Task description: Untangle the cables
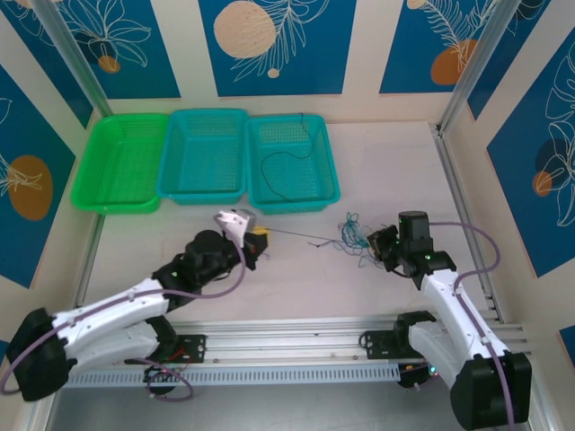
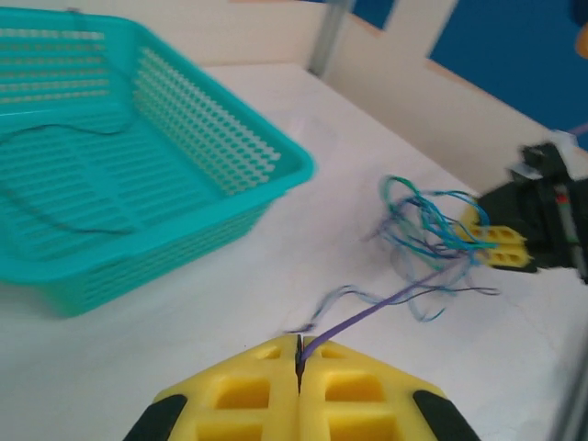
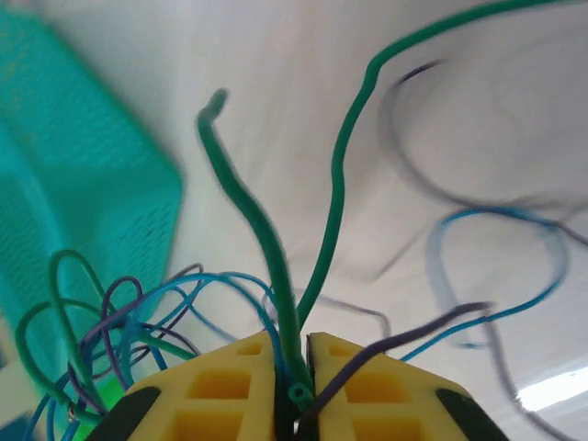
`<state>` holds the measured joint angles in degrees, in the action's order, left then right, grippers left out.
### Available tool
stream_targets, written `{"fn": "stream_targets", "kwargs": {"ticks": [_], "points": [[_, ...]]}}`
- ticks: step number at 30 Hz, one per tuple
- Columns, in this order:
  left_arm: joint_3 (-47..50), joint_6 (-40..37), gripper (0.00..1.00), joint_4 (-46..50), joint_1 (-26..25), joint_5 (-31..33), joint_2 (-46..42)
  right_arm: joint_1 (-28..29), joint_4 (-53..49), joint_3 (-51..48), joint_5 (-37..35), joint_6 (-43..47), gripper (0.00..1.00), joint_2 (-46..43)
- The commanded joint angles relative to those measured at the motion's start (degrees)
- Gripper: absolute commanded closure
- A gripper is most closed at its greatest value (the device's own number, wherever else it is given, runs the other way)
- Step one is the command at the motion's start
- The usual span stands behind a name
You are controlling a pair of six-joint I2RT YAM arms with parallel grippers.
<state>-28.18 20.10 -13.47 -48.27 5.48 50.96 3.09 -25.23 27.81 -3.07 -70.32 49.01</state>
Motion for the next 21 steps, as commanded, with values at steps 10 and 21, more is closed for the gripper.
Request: {"fn": "stream_targets", "kwargs": {"ticks": [10, 21], "points": [[-1.32, -0.3, 1.0, 16.7, 7.57, 8.36, -11.36, -14.42, -6.73, 2.8, -8.06, 12.57, 0.65, 5.74], [-1.24, 0.08, 1.0, 14.34, 7.66, -0.25, -7.52, 24.76, -14.71, 12.51, -21.93, 23.98, 0.09, 4.02]]}}
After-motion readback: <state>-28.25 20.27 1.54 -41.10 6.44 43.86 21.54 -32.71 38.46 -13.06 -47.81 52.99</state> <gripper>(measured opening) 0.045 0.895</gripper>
